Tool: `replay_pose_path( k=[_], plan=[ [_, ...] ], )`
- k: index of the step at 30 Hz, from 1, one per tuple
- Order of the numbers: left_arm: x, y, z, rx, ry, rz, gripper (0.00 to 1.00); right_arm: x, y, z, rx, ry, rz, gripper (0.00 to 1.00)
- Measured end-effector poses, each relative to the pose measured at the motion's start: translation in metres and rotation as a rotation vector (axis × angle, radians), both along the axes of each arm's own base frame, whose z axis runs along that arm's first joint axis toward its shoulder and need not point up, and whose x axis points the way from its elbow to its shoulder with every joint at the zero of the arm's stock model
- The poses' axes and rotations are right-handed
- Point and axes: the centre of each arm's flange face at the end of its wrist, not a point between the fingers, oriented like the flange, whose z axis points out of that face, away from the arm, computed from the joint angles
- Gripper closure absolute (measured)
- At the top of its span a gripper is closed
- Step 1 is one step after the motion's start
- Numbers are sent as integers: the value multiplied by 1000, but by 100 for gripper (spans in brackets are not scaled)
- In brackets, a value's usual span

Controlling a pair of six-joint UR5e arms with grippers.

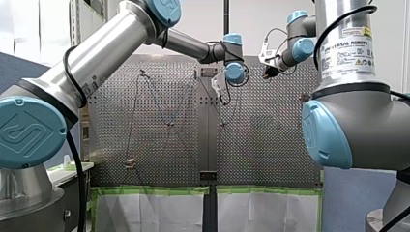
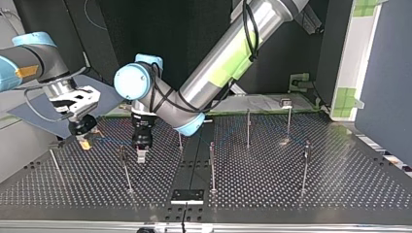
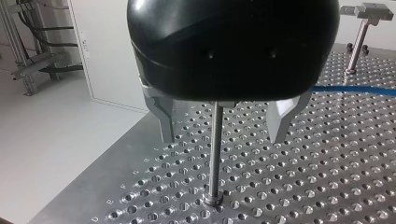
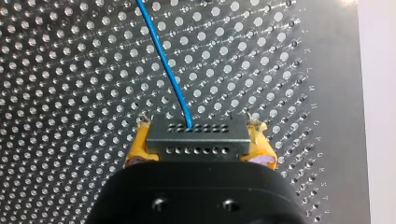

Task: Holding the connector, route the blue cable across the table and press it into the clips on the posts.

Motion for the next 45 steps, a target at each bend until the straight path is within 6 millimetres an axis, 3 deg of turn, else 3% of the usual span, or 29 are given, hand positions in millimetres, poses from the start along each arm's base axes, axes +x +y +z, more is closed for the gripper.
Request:
replay_pose_path(
  k=[21,45],
  plan=[
    [2,1,0,-1,-2,1,5,0,0,0,0,0,0,100],
    [23,16,2,-13,-22,8,5,0,0,0,0,0,1,100]
  ],
)
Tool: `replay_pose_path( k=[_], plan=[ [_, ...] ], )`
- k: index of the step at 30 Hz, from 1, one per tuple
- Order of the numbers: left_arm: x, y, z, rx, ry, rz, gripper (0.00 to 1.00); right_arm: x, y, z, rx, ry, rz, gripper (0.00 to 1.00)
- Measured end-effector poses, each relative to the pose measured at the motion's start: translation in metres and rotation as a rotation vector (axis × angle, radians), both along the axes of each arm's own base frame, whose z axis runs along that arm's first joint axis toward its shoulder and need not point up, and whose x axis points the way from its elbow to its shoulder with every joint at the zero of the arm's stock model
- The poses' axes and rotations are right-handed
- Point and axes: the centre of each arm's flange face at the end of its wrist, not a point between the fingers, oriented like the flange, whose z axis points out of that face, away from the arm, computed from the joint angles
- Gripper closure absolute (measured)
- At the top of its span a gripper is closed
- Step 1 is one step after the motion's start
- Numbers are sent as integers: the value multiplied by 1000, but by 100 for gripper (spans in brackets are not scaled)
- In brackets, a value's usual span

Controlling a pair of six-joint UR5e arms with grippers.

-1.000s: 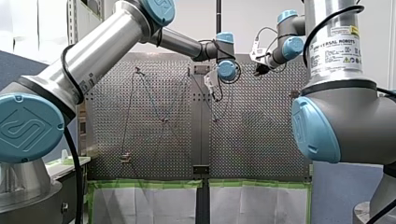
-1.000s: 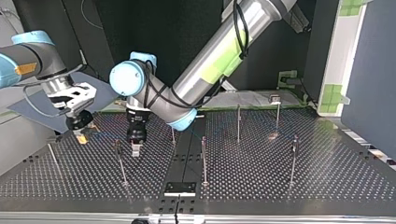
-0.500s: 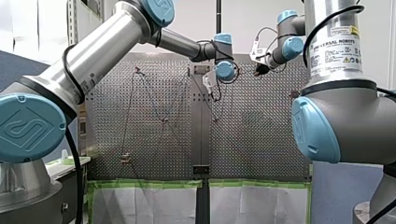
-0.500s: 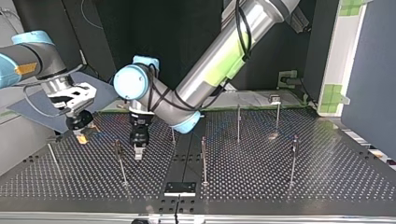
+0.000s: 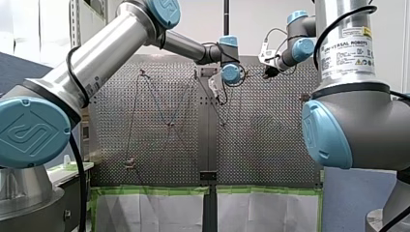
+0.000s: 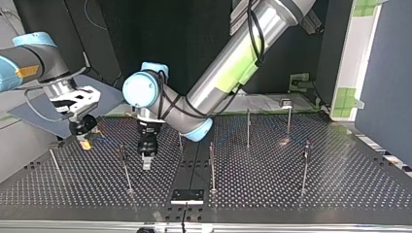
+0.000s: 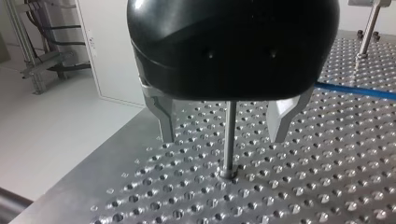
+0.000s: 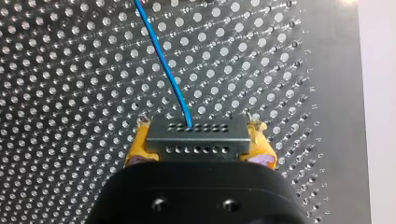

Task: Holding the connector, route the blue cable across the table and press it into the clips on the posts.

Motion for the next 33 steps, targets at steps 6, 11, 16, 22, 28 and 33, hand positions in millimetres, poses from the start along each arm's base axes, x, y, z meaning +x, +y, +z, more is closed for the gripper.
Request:
replay_pose_path(
  k=[6,11,16,22,28,33],
  plan=[
    [6,3,1,-7,-13,-9,5,0,0,0,0,0,-1,100],
    [-1,-2,1,-3,-5,-8,5,0,0,0,0,0,-1,100],
    [-1,-2,0,-2,-4,-8,5,0,0,0,0,0,-1,100],
    [-1,-2,0,-2,-4,-8,5,0,0,0,0,0,-1,100],
    [-1,-2,0,-2,-4,-8,5,0,0,0,0,0,-1,100],
    [-1,-2,0,-2,-4,-8,5,0,0,0,0,0,-1,100]
  ],
)
